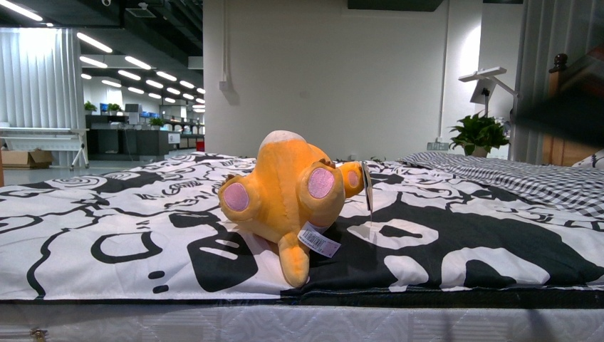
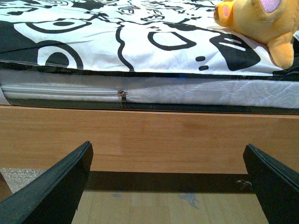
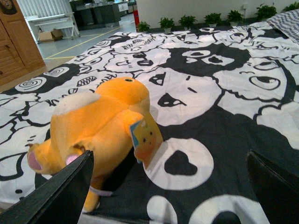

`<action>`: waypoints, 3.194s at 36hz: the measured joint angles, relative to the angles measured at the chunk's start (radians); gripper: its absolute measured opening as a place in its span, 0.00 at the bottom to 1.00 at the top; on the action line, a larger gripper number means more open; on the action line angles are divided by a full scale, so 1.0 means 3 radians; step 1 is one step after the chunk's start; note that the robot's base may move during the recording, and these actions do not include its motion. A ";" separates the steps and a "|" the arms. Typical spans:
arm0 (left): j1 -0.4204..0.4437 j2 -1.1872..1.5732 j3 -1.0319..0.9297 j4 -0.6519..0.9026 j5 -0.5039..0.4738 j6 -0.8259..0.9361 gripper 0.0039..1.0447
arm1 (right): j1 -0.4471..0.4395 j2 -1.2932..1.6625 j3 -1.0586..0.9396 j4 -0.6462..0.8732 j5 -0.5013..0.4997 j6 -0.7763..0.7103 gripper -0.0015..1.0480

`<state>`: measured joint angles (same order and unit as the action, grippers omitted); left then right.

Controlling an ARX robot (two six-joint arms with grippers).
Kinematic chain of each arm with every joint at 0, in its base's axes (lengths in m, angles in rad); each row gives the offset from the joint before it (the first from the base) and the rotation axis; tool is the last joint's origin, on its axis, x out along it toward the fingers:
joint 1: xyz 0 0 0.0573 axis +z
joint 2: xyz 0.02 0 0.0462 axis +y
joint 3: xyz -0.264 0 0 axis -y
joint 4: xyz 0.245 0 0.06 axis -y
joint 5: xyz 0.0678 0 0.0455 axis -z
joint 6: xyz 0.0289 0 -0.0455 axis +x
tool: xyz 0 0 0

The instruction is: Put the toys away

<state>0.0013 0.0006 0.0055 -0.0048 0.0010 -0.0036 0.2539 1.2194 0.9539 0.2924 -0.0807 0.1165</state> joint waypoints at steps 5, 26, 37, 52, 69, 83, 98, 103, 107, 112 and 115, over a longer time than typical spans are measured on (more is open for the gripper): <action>0.0000 0.0000 0.0000 0.0000 0.0001 0.0000 0.94 | 0.0383 0.0483 0.0711 -0.0192 0.0397 -0.0258 0.94; 0.0000 0.0000 0.0000 -0.0001 0.0000 0.0000 0.94 | 0.1141 0.1892 0.2120 -0.0420 0.1408 -0.0621 0.94; 0.0000 0.0000 0.0000 0.0000 0.0000 0.0000 0.94 | 0.1311 0.2253 0.2375 -0.0406 0.1678 -0.0600 0.94; 0.0000 0.0000 0.0000 0.0000 0.0000 0.0000 0.94 | 0.1249 0.2485 0.2406 -0.0090 0.1960 -0.0768 0.94; 0.0000 0.0000 0.0000 0.0000 0.0000 0.0000 0.94 | 0.1411 0.2650 0.2372 -0.0047 0.1977 -0.0685 0.94; 0.0000 0.0000 0.0000 -0.0001 0.0000 0.0000 0.94 | 0.1424 0.2725 0.2373 -0.0052 0.2092 -0.0862 0.94; 0.0000 0.0000 0.0000 0.0000 0.0000 0.0000 0.94 | 0.1298 0.2578 0.1967 0.0211 0.2145 -0.0832 0.65; 0.0000 0.0000 0.0000 0.0000 0.0000 0.0000 0.94 | 0.1274 0.2514 0.1872 0.0258 0.2075 -0.0793 0.47; 0.0000 0.0000 0.0000 0.0000 0.0000 0.0000 0.94 | 0.1261 0.2436 0.1790 0.0286 0.1996 -0.0753 0.34; 0.0000 0.0000 0.0000 0.0000 0.0000 0.0000 0.94 | 0.1235 0.2291 0.1662 0.0299 0.1862 -0.0684 0.19; 0.0000 0.0000 0.0000 0.0000 0.0000 0.0000 0.94 | 0.1184 0.2122 0.1550 0.0294 0.1678 -0.0622 0.11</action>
<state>0.0013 0.0006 0.0055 -0.0048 0.0010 -0.0036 0.6090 1.8561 1.4189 0.3805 0.4229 -0.0700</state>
